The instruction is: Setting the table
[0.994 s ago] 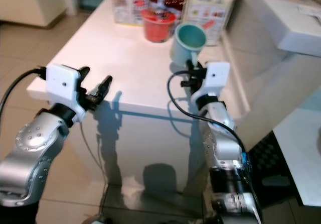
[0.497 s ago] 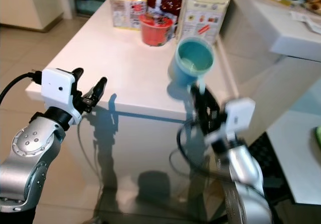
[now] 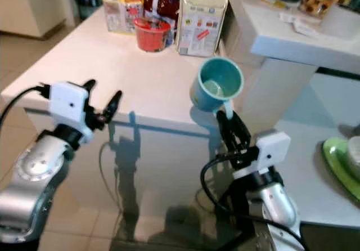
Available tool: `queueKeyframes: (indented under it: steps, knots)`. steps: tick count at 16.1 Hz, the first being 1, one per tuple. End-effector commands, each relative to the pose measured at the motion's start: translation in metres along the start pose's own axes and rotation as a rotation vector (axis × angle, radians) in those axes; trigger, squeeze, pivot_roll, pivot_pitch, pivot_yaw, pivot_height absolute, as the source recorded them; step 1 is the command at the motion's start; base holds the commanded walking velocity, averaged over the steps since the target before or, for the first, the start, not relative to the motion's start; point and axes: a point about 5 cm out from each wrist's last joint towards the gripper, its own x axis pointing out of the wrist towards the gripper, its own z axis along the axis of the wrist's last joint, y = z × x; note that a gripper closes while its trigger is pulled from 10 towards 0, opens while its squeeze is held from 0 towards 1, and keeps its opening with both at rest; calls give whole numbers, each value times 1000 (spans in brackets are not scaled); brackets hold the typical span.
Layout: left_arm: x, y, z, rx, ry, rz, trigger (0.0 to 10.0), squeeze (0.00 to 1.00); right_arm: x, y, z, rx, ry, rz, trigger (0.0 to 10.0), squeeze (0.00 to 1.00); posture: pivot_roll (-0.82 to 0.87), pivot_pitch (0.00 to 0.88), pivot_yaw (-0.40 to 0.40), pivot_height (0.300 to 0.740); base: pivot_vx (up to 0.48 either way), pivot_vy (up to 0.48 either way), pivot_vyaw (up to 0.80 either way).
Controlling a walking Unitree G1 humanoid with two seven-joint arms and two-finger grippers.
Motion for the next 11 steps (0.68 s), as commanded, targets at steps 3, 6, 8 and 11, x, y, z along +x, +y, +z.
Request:
queueKeyframes:
  steps: [3, 6, 8, 11]
  knots:
    - [2, -4, 2, -6, -8, -10, 10000, 0, -1, -4, 5, -15, -20, -6, 10000, 0, 29, 0, -92, 740, 0, -472, 0]
    - [2, -4, 2, -6, -8, -10, 10000, 0, -1, -4, 5, -15, -20, -6, 10000, 0, 29, 0, -92, 740, 0, -472, 0]
    - [2, -4, 2, -6, -8, -10, 10000, 0, -1, -4, 5, -15, -20, -6, 10000, 0, 29, 0, -92, 740, 0, -472, 0]
    - [2, -4, 2, -6, -8, -10, 10000, 0, -1, -4, 5, -15, -20, -6, 10000, 0, 29, 0, -92, 740, 0, -472, 0]
